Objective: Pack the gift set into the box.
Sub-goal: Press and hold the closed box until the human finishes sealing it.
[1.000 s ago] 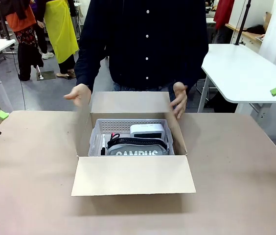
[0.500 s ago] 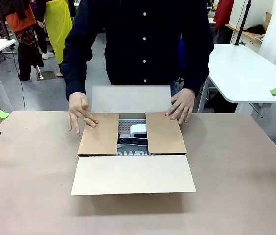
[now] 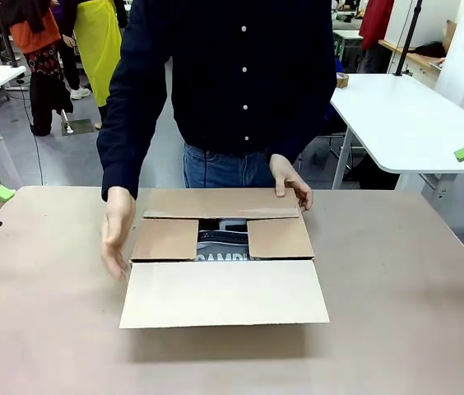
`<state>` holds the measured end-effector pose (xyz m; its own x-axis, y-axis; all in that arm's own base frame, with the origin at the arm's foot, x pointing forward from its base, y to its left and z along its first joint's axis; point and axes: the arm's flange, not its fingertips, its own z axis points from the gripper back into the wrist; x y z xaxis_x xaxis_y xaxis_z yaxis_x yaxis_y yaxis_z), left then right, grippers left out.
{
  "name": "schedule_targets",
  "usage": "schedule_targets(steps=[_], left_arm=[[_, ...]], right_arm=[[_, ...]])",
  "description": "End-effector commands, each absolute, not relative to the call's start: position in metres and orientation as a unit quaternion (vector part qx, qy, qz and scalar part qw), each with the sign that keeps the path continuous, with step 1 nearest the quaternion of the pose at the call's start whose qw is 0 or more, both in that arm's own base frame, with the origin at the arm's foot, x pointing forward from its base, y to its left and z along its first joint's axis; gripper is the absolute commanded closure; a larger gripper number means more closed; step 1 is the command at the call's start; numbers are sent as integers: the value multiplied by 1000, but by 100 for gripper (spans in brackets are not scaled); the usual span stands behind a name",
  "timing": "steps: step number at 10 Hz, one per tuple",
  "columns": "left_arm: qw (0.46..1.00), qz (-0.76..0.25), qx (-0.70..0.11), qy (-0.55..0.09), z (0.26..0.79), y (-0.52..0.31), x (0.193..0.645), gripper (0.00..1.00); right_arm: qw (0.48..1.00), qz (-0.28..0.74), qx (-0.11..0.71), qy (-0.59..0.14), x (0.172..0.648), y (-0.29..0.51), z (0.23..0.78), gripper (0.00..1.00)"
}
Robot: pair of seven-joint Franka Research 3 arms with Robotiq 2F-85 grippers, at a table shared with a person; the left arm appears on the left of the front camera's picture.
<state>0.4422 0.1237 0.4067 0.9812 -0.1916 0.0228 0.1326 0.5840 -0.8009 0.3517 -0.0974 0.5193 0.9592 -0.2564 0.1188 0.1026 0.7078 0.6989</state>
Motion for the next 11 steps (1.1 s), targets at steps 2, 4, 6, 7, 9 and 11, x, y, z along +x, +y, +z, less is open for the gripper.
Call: schedule_targets(steps=[2, 4, 6, 7, 9, 11], left_arm=[[891, -93, -444, 30, 408, 123, 439, 0], [891, -93, -444, 30, 408, 123, 439, 0], [891, -93, -444, 30, 408, 123, 439, 0], [891, -93, -444, 30, 408, 123, 439, 0], [891, -93, -444, 30, 408, 123, 439, 0], [891, -93, -444, 30, 408, 123, 439, 0]], right_arm=[[916, -97, 374, -109, 351, -97, 519, 0], [916, -97, 374, -109, 351, -97, 519, 0], [916, -97, 374, -109, 351, -97, 519, 0], [916, -97, 374, -109, 351, -97, 519, 0], [916, -97, 374, -109, 351, -97, 519, 0], [916, -97, 374, -109, 351, -97, 519, 0]])
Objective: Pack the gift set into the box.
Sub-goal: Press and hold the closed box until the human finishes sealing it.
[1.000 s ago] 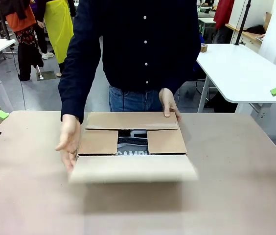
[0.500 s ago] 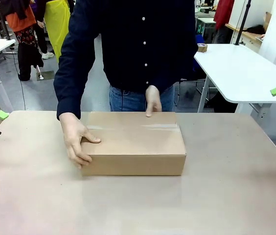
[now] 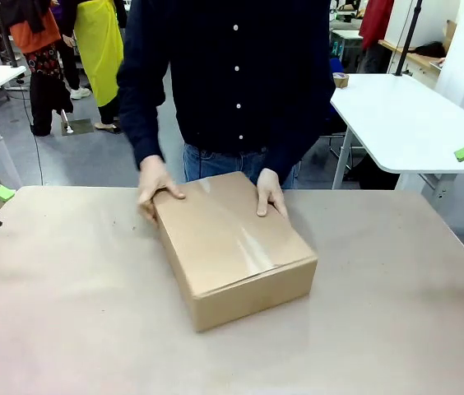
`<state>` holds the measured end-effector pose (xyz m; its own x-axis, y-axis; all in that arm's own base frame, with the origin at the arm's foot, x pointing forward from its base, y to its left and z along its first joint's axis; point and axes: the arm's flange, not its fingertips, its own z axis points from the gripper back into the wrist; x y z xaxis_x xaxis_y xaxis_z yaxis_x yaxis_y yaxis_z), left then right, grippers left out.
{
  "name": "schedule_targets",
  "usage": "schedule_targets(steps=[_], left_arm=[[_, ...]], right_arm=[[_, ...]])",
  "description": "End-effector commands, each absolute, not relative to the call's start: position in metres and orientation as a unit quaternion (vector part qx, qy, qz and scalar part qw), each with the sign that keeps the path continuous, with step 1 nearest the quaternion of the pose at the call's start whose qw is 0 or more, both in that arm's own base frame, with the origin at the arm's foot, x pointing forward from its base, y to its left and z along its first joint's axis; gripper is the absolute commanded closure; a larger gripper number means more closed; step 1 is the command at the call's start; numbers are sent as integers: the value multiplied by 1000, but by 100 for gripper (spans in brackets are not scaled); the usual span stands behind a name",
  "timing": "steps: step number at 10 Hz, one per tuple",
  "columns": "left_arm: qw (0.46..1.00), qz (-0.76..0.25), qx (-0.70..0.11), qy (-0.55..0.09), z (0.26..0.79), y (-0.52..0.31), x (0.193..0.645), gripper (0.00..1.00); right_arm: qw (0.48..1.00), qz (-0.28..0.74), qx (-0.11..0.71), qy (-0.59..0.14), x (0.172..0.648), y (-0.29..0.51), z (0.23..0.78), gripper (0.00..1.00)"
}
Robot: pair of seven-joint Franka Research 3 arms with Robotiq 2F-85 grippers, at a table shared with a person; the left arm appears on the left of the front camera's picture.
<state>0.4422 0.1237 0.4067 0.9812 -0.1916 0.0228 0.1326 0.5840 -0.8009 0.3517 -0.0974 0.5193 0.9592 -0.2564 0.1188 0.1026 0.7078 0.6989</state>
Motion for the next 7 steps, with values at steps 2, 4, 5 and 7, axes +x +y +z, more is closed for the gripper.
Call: schedule_targets(steps=[2, 4, 5, 7], left_arm=[[891, -93, -444, 30, 408, 123, 439, 0], [891, -93, -444, 30, 408, 123, 439, 0], [891, -93, -444, 30, 408, 123, 439, 0], [891, -93, -444, 30, 408, 123, 439, 0]], right_arm=[[916, -97, 374, -109, 351, -97, 519, 0], [916, -97, 374, -109, 351, -97, 519, 0], [916, -97, 374, -109, 351, -97, 519, 0], [916, -97, 374, -109, 351, -97, 519, 0]])
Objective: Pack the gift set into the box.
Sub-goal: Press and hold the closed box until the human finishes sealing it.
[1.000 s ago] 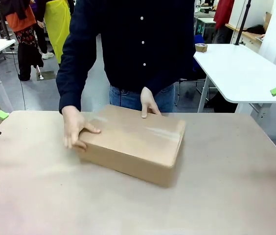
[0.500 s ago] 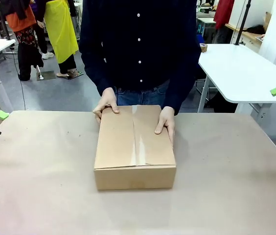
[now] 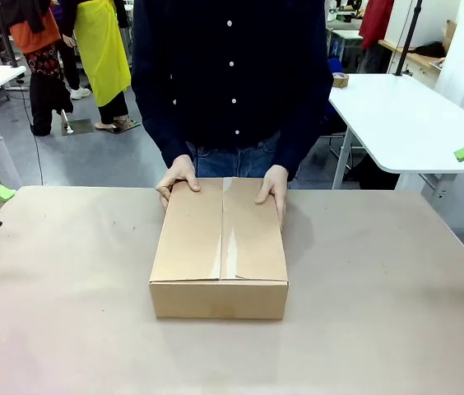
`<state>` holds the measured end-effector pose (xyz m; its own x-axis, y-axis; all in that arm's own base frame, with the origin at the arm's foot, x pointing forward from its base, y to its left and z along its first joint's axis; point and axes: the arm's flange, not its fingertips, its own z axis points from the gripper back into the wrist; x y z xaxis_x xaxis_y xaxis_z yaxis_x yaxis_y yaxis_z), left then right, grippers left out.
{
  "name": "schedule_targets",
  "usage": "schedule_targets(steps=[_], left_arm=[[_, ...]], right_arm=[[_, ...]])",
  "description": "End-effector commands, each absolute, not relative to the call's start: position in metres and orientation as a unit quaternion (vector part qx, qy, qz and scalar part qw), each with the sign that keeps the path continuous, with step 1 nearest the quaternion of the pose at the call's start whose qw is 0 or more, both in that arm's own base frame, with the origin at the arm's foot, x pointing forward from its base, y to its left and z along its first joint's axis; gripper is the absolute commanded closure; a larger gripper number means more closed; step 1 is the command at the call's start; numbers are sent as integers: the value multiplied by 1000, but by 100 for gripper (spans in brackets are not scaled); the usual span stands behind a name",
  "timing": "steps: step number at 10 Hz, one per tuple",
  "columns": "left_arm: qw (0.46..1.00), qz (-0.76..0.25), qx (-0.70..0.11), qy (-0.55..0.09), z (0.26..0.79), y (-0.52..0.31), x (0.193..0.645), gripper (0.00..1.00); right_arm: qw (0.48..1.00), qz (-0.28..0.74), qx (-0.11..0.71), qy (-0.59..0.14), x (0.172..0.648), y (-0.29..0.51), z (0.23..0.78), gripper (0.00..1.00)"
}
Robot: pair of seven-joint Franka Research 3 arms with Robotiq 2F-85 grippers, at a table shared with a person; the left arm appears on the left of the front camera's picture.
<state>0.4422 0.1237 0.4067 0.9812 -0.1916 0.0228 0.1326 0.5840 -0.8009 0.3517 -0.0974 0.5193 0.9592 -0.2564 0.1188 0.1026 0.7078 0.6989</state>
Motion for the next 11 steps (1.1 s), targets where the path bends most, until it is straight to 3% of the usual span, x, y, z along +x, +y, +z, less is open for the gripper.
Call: schedule_targets(steps=[1, 2, 3, 4, 5, 6, 7, 8, 9, 10, 11], left_arm=[[889, -91, -447, 33, 407, 124, 442, 0], [879, -224, -421, 4, 418, 73, 454, 0], [846, -342, -404, -66, 428, 17, 459, 0], [808, -432, -371, -152, 433, -33, 453, 0], [757, -501, -376, -187, 424, -69, 447, 0], [735, -507, -395, -218, 407, -89, 451, 0], [854, -360, -370, -64, 445, -50, 459, 0], [854, -360, -370, -64, 445, -50, 459, 0], [854, -360, -370, -64, 445, -50, 459, 0], [837, -400, -359, -102, 435, -84, 454, 0], [773, -454, -384, -223, 426, -117, 463, 0]], right_arm=[[918, -98, 370, -104, 352, -97, 519, 0], [927, 6, 347, -143, 375, -47, 523, 0], [905, 155, 344, -197, 387, 20, 523, 0], [855, 290, 351, -248, 390, 81, 512, 0], [789, 396, 379, -278, 382, 120, 495, 0], [746, 450, 384, -305, 371, 139, 477, 0], [796, 427, 342, -259, 356, 101, 487, 0], [895, 258, 310, -192, 361, 146, 509, 0], [895, 258, 310, -192, 361, 146, 509, 0], [867, 336, 301, -212, 354, 154, 496, 0], [780, 456, 297, -308, 375, 186, 488, 0]])
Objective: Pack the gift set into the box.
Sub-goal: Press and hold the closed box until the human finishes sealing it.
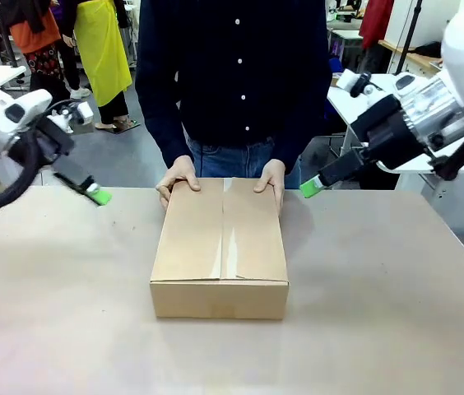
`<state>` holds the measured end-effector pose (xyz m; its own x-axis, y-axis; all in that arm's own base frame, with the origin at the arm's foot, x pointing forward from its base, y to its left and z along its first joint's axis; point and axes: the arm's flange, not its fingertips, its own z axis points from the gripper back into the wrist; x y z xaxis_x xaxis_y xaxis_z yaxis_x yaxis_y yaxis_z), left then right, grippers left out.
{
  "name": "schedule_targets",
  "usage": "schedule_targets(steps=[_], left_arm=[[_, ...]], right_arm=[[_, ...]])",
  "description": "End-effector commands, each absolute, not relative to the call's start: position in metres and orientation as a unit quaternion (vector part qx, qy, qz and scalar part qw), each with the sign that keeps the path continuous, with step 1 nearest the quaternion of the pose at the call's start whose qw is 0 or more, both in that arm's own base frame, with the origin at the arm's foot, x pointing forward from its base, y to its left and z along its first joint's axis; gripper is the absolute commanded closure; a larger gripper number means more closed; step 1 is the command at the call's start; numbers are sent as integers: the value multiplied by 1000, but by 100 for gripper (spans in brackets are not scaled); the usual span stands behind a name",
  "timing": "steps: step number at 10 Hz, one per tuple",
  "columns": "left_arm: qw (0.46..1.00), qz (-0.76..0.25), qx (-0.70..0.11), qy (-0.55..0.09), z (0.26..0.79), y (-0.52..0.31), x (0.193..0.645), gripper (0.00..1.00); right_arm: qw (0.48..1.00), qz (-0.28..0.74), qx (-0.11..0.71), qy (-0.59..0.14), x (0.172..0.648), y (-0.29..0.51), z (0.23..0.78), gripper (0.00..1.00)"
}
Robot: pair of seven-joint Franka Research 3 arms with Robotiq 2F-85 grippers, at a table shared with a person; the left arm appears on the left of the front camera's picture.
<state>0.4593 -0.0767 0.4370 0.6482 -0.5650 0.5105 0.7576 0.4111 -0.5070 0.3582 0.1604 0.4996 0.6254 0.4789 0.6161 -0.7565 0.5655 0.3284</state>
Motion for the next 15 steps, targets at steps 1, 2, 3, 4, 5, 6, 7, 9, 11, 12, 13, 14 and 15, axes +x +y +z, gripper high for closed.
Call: schedule_targets(steps=[1, 2, 3, 4, 5, 6, 7, 9, 11, 12, 13, 14, 15], left_arm=[[697, -511, -419, -278, 414, -132, 470, 0], [639, -538, -432, -340, 399, -140, 478, 0], [584, -551, -476, -359, 380, -153, 483, 0], [564, -561, -494, -350, 358, -167, 485, 0], [550, -571, -509, -336, 351, -171, 484, 0], [565, -562, -506, -331, 360, -162, 487, 0], [606, -539, -462, -358, 370, -182, 477, 0], [574, -552, -490, -355, 349, -177, 479, 0], [560, -543, -494, -385, 341, -184, 486, 0], [550, -550, -495, -386, 334, -184, 487, 0], [529, -591, -480, -375, 327, -180, 489, 0], [518, -608, -470, -375, 322, -176, 489, 0], [512, -616, -459, -384, 316, -175, 489, 0]], right_arm=[[706, 511, 351, -341, 388, 201, 471, 0], [634, 549, 394, -376, 404, 208, 454, 0], [571, 570, 441, -393, 414, 213, 439, 0], [547, 575, 466, -391, 424, 220, 418, 0], [537, 572, 499, -369, 431, 223, 398, 0], [593, 557, 493, -309, 437, 214, 379, 0], [628, 549, 391, -389, 395, 235, 471, 0], [596, 551, 447, -376, 414, 221, 424, 0], [541, 589, 451, -396, 444, 220, 380, 0], [554, 569, 468, -387, 452, 214, 360, 0], [566, 556, 472, -385, 458, 213, 345, 0], [575, 551, 472, -378, 461, 217, 336, 0], [576, 547, 475, -379, 465, 222, 330, 0]])
